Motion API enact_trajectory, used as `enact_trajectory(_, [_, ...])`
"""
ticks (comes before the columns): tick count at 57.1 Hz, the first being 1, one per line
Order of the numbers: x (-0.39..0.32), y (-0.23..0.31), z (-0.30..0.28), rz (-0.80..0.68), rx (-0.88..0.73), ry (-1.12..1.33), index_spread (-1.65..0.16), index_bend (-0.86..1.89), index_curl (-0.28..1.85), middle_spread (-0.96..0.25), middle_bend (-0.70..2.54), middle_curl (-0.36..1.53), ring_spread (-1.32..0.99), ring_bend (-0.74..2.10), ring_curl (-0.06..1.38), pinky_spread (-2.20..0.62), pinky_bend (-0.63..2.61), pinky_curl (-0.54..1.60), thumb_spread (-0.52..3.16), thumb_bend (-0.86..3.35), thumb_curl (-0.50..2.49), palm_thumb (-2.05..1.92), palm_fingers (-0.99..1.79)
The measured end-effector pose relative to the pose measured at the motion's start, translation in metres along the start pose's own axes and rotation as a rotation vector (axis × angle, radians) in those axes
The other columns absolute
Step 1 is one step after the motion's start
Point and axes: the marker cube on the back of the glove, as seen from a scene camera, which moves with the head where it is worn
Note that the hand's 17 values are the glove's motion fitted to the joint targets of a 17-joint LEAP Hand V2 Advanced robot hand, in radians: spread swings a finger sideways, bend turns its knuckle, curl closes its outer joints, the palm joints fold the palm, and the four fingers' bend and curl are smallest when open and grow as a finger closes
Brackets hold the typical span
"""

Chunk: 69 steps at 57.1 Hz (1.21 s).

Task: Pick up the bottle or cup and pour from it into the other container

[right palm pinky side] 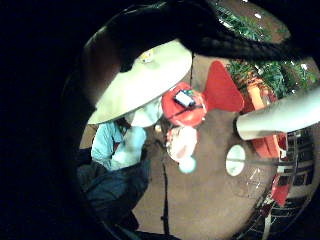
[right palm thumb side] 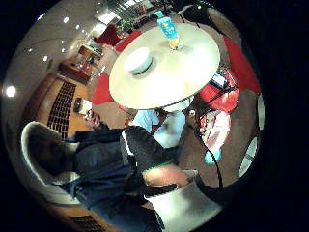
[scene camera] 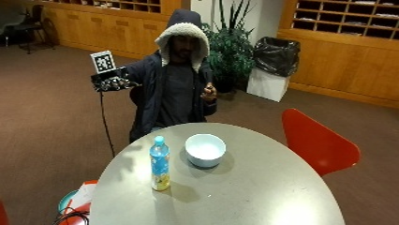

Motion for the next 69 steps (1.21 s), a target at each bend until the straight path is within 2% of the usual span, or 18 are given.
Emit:
enact_trajectory(3, [-0.001, -0.009, -0.001, 0.027, 0.011, -0.002, -0.29, 0.37, 0.13, -0.06, 0.25, 0.09, 0.09, 0.16, 0.03, 0.21, 0.32, 0.1, 0.53, 0.1, 0.09, 0.22, 0.41])
enact_trajectory(8, [-0.001, -0.005, -0.007, 0.032, -0.088, -0.003, -0.37, 0.35, 0.2, -0.07, 0.26, 0.14, 0.13, 0.16, 0.06, 0.28, 0.34, 0.16, 0.73, 0.08, 0.14, 0.25, 0.37])
enact_trajectory(13, [-0.002, -0.023, 0.001, 0.121, 0.115, 0.006, -0.41, 0.29, 0.22, -0.07, 0.26, 0.18, 0.15, 0.17, 0.07, 0.32, 0.35, 0.19, 0.84, 0.04, 0.18, 0.26, 0.34])
enact_trajectory(17, [0.001, -0.037, 0.005, 0.072, 0.214, 0.009, -0.43, 0.25, 0.24, -0.06, 0.26, 0.2, 0.16, 0.18, 0.08, 0.34, 0.36, 0.21, 0.88, 0.01, 0.2, 0.27, 0.33])
enact_trajectory(21, [0.001, -0.024, 0.004, 0.08, 0.1, 0.014, -0.44, 0.22, 0.25, -0.05, 0.25, 0.22, 0.17, 0.18, 0.09, 0.35, 0.35, 0.23, 0.9, -0.01, 0.23, 0.28, 0.32])
enact_trajectory(26, [0.006, -0.039, 0.01, 0.024, 0.215, 0.039, -0.45, 0.2, 0.27, -0.05, 0.24, 0.23, 0.17, 0.18, 0.1, 0.36, 0.35, 0.24, 0.91, -0.03, 0.25, 0.28, 0.32])
enact_trajectory(30, [0.009, -0.046, 0.011, -0.011, 0.148, 0.035, -0.46, 0.19, 0.28, -0.05, 0.23, 0.25, 0.18, 0.17, 0.11, 0.36, 0.34, 0.25, 0.92, -0.03, 0.27, 0.29, 0.32])
enact_trajectory(33, [0.009, -0.057, 0.017, 0.039, 0.113, 0.019, -0.46, 0.19, 0.29, -0.04, 0.23, 0.26, 0.18, 0.17, 0.11, 0.37, 0.34, 0.26, 0.91, -0.03, 0.28, 0.29, 0.32])
enact_trajectory(36, [0.009, -0.075, 0.028, 0.101, 0.15, 0.008, -0.46, 0.18, 0.29, -0.04, 0.22, 0.26, 0.18, 0.17, 0.12, 0.36, 0.34, 0.27, 0.91, -0.03, 0.29, 0.28, 0.32])
enact_trajectory(38, [0.013, -0.09, 0.036, 0.058, 0.203, 0.008, -0.46, 0.18, 0.3, -0.03, 0.22, 0.27, 0.18, 0.17, 0.12, 0.37, 0.34, 0.28, 0.91, -0.03, 0.29, 0.28, 0.31])
enact_trajectory(41, [0.018, -0.104, 0.045, -0.028, 0.189, 0.002, -0.45, 0.17, 0.3, -0.03, 0.21, 0.28, 0.18, 0.17, 0.12, 0.37, 0.35, 0.28, 0.91, -0.03, 0.3, 0.28, 0.31])
enact_trajectory(46, [0.019, -0.13, 0.062, 0.019, 0.199, -0.039, -0.45, 0.14, 0.29, -0.01, 0.21, 0.29, 0.19, 0.18, 0.13, 0.37, 0.36, 0.3, 0.9, -0.03, 0.31, 0.28, 0.28])
enact_trajectory(52, [0.02, -0.151, 0.079, 0.036, 0.032, -0.112, -0.42, 0.13, 0.28, 0.0, 0.22, 0.3, 0.19, 0.19, 0.14, 0.37, 0.39, 0.31, 0.89, -0.03, 0.32, 0.28, 0.26])
enact_trajectory(58, [0.021, -0.197, 0.108, 0.081, 0.163, -0.197, -0.39, 0.12, 0.27, 0.01, 0.22, 0.31, 0.2, 0.19, 0.15, 0.37, 0.43, 0.33, 0.88, -0.03, 0.33, 0.29, 0.22])
enact_trajectory(63, [0.022, -0.226, 0.134, 0.133, 0.092, -0.281, -0.36, 0.11, 0.25, 0.03, 0.22, 0.32, 0.2, 0.19, 0.16, 0.37, 0.46, 0.34, 0.87, -0.03, 0.33, 0.29, 0.19])
enact_trajectory(69, [0.022, -0.262, 0.165, 0.186, 0.093, -0.374, -0.34, 0.12, 0.24, 0.05, 0.22, 0.32, 0.21, 0.2, 0.17, 0.38, 0.5, 0.35, 0.86, -0.03, 0.34, 0.31, 0.16])
